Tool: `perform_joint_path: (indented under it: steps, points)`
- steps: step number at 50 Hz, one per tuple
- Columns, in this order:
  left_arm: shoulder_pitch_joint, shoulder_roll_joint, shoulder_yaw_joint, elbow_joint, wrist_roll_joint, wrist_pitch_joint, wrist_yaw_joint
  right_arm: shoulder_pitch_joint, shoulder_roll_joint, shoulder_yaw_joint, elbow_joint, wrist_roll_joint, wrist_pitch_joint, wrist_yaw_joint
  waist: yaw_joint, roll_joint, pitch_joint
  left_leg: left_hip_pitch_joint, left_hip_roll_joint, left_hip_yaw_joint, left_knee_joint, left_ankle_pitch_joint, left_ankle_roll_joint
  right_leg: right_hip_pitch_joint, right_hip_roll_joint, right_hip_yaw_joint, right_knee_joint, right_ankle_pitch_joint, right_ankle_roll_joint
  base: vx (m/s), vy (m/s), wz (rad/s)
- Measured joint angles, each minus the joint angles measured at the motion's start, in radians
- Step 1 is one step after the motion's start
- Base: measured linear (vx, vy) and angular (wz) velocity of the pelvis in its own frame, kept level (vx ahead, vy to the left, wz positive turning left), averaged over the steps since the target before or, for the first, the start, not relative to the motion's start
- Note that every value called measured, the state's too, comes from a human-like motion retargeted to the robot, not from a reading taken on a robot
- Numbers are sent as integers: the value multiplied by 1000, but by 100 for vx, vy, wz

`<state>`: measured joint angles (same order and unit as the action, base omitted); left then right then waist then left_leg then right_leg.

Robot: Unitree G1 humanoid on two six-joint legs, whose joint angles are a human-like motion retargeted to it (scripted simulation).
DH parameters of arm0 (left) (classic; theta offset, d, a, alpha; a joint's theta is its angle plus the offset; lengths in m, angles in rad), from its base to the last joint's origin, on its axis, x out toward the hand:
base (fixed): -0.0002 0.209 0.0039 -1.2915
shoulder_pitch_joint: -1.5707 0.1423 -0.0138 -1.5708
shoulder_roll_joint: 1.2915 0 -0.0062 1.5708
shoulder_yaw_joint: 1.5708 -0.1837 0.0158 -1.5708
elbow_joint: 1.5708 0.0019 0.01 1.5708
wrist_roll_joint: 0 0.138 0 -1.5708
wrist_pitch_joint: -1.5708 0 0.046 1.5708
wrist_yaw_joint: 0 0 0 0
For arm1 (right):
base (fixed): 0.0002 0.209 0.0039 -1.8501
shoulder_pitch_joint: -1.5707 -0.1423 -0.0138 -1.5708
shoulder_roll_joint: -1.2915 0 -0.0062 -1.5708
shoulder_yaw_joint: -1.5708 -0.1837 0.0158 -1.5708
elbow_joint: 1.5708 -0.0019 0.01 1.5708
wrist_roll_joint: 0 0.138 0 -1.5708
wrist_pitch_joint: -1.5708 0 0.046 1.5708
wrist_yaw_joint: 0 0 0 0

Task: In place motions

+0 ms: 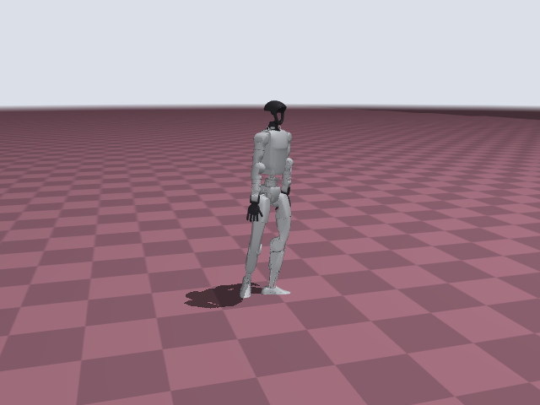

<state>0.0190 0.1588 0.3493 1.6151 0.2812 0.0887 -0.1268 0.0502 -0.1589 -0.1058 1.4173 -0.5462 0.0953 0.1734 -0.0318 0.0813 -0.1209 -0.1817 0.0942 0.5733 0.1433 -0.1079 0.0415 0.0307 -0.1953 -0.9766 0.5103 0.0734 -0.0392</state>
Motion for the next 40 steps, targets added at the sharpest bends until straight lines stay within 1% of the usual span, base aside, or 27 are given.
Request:
perform_joint_path:
  steps: [1,2,3,4,5,7,8,11,12,13,14,15,17,20,22,24,26,29,31,33,35,38,40]
  points:
    - [10,6,-8,-6,18,2,-17,0,6,-1,-14,27,-4,10,-9,-2,-8,-18,-12,-23,7,1,10,-78,10,157,70,-40,34,38,-28,139]
    - [18,11,-17,-12,35,3,-34,0,12,0,-26,50,-4,18,-27,0,-11,-35,-22,-54,13,6,20,-148,38,314,130,-83,78,26,-31,199]
    - [21,16,-29,-16,51,4,-50,0,20,2,-37,67,1,19,-61,11,-5,-49,-27,-101,18,17,28,-206,102,470,169,-132,141,21,-34,246]
    - [17,22,-40,-19,66,7,-60,-3,27,4,-43,82,1,15,-91,20,8,-56,-30,-146,21,27,33,-229,154,562,174,-173,181,17,-35,275]
    - [10,28,-50,-21,81,12,-68,-8,35,5,-47,96,-1,8,-120,29,24,-60,-33,-190,23,37,37,-235,200,621,162,-209,209,15,-34,234]
    - [-9,39,-65,-27,103,20,-74,-17,45,15,-44,115,-14,11,-127,18,51,-49,-53,-243,15,56,41,-222,232,649,86,-267,189,14,-31,169]
    - [-19,44,-72,-29,112,22,-77,-19,49,23,-40,117,-17,23,-123,5,59,-44,-68,-263,10,64,44,-213,235,657,36,-294,174,18,-29,138]
    - [-41,45,-101,-36,130,22,-68,-10,54,31,-36,82,-16,72,-103,-54,65,-24,-147,-323,-3,85,60,-197,228,674,-137,-356,140,25,-25,150]
    - [-48,44,-115,-37,131,19,-65,-3,54,31,-39,60,-15,85,-98,-74,69,-15,-176,-346,-7,92,65,-195,222,668,-192,-365,120,23,-18,175]
    - [-56,43,-135,-36,128,13,-66,3,53,32,-46,33,-16,95,-98,-88,76,-4,-200,-374,-11,100,68,-192,214,642,-244,-363,73,20,-16,171]
    - [-66,43,-156,-32,125,9,-74,7,50,36,-56,-3,-19,102,-102,-98,81,2,-217,-399,-13,108,69,-189,217,656,-260,-360,68,15,-14,161]
    - [-76,44,-177,-28,122,5,-87,10,47,41,-66,-43,-24,106,-108,-105,84,5,-230,-422,-15,117,70,-185,226,690,-259,-355,84,6,-11,61]
    - [-93,40,-198,-22,131,10,-100,6,41,61,-85,-126,-29,93,-73,-106,82,1,-220,-397,-27,123,66,-160,184,527,-253,-355,84,-4,-8,16]
    - [-111,26,-240,-16,132,13,-87,-1,36,69,-103,-210,-32,49,-181,-73,87,1,-224,-481,-42,138,66,-139,184,364,-296,-365,89,-11,4,94]
    - [-111,16,-248,-20,133,9,-83,-10,38,85,-107,-224,-31,33,-205,-62,84,8,-209,-445,-60,132,70,-138,180,329,-304,-377,105,-21,14,-90]
    - [-103,8,-253,-31,135,4,-82,-17,42,95,-112,-222,-28,40,-210,-60,79,14,-191,-373,-76,115,73,-126,174,250,-323,-380,105,-30,20,-191]
    - [-91,2,-261,-45,130,-7,-85,-26,43,107,-123,-230,-19,63,-228,-55,76,21,-168,-297,-89,96,72,-107,164,135,-340,-372,109,-42,29,-214]
    - [-69,3,-266,-56,116,-40,-75,-33,30,148,-165,-290,-10,100,-294,-35,78,42,-128,-189,-116,70,59,-76,148,-57,-356,-340,116,-45,37,-215]
    - [-51,7,-251,-58,111,-61,-48,-42,14,182,-200,-340,-27,121,-326,-19,83,65,-95,-82,-141,51,44,-70,140,-124,-345,-315,104,-49,48,-301]
    - [-33,8,-224,-57,119,-67,-22,-57,-3,208,-219,-363,-56,128,-327,-7,87,92,-72,36,-169,33,29,-78,135,-123,-323,-288,73,-52,54,-401]
    - [-12,8,-191,-52,129,-65,-10,-79,-16,224,-217,-356,-70,128,-291,-2,78,121,-59,182,-196,8,7,-100,121,-59,-296,-249,44,-52,53,-468]
    - [25,7,-155,-46,135,-58,-5,-103,-21,210,-194,-303,-54,129,-310,3,61,146,-56,308,-200,-27,-26,-121,115,-29,-328,-172,54,-52,47,-358]
    - [47,10,-136,-47,137,-53,-6,-118,-14,193,-168,-242,-28,118,-321,7,57,158,-42,375,-184,-45,-45,-162,133,71,-337,-161,41,-51,40,-299]
